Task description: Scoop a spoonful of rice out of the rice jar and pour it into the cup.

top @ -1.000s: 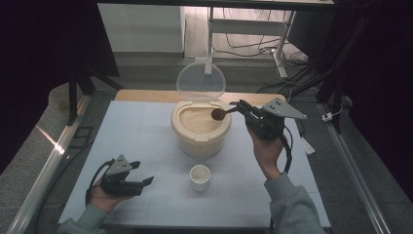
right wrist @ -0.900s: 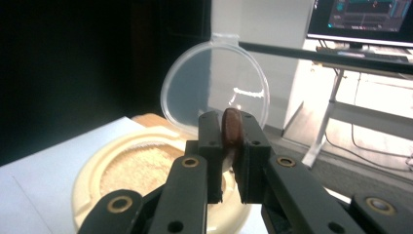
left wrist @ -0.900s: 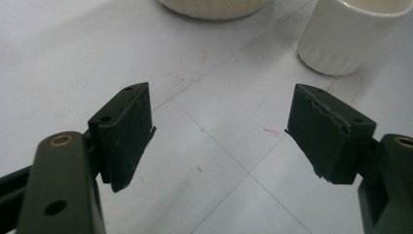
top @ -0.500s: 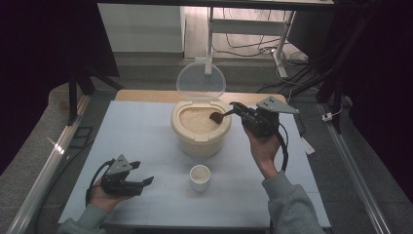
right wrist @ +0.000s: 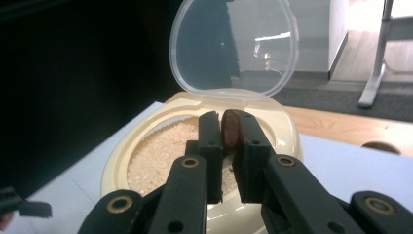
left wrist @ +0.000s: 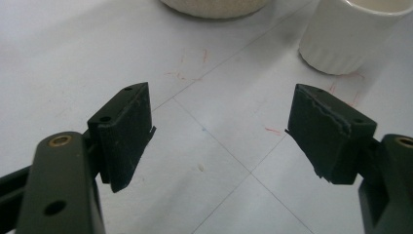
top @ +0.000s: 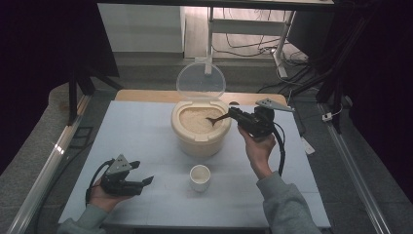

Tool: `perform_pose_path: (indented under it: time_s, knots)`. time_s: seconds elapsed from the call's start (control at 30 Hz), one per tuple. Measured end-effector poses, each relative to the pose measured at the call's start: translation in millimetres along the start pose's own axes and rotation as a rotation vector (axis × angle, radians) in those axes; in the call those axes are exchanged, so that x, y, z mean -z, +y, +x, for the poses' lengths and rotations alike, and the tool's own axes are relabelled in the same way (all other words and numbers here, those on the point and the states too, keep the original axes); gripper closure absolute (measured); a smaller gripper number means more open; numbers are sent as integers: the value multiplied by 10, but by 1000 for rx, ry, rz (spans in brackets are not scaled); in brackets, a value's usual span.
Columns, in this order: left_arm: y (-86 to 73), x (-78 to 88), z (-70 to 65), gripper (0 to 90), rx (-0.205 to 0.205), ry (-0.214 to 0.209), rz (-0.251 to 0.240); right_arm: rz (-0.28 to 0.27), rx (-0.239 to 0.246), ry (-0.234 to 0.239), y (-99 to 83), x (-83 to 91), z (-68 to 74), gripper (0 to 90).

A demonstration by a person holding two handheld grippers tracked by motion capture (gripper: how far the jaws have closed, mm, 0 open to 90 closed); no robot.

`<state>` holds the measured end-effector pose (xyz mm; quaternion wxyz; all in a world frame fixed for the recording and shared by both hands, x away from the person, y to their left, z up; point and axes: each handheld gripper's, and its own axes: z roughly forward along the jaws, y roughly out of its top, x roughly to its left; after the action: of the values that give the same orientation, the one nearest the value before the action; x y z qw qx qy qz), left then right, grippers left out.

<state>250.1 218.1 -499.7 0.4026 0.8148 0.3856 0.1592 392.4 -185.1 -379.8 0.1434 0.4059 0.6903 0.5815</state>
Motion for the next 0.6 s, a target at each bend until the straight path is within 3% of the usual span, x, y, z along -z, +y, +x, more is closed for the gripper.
perform_pose_path:
  time_s: [0.23, 0.4, 0.6]
  knots:
    - [1, -4, 0, 240, -1, 1, 1, -10, -147, 18, -57, 9, -146, 826]
    - [1, -5, 2, 240, -1, 1, 1, -19, -219, 39, -72, 41, -209, 826]
    - [3, -3, -1, 240, -4, 2, 1, -34, -270, 47, -74, 62, -250, 825]
